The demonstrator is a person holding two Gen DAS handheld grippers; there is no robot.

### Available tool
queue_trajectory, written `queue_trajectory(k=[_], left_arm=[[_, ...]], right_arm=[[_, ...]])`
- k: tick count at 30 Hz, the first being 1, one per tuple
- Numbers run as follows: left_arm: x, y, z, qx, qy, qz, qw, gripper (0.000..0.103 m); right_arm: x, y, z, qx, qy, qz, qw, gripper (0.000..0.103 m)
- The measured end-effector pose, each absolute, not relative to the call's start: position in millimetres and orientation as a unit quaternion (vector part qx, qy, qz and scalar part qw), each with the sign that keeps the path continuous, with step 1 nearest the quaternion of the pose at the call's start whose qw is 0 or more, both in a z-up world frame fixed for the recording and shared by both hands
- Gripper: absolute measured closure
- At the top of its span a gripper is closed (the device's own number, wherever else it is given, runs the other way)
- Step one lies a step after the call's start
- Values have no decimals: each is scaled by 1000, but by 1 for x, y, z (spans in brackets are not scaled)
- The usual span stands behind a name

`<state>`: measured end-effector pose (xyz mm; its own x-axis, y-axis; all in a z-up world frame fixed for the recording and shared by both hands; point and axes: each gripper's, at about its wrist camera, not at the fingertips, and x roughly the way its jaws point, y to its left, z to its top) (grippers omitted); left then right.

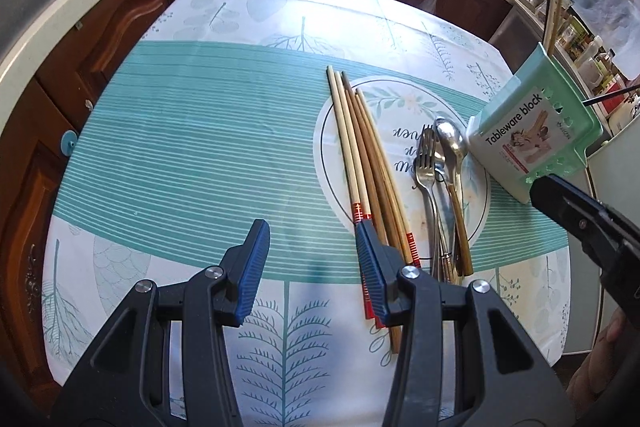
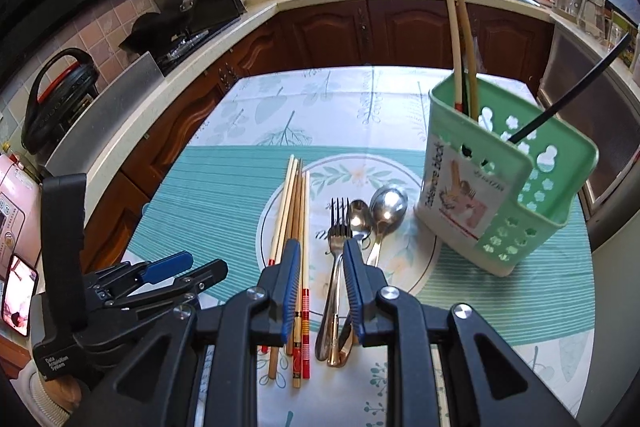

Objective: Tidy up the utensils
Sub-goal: 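Lower the left tool and grasp one wooden chopstick from the plate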

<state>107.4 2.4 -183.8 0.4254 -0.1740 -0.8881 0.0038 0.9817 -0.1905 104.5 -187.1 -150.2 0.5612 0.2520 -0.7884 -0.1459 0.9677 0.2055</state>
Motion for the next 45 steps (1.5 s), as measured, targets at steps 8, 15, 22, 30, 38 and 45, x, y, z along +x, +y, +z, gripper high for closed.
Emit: queue_trajectory(k=[8, 15, 22, 30, 38, 45], left_arm=[[130, 11, -211, -129, 585, -84, 796, 62], [164, -2, -230, -142, 621, -117, 762, 81], [184, -23, -229, -98, 633, -100, 762, 84], [191, -40, -224, -52, 644, -77, 759, 85], [196, -59, -224, -29, 645, -65, 761, 85], [196, -80, -230, 21, 648, -43, 760, 86]], right_arm=[[107, -186, -169, 66, 480, 119, 867, 81], [109, -190, -176, 78, 487, 126, 861, 81], [108, -196, -179, 91, 487, 131, 859, 81], [107, -202, -177, 102, 483, 134, 859, 81], [107, -201, -178, 101, 483, 141, 858, 81], [106, -200, -177, 101, 482, 144, 859, 81]])
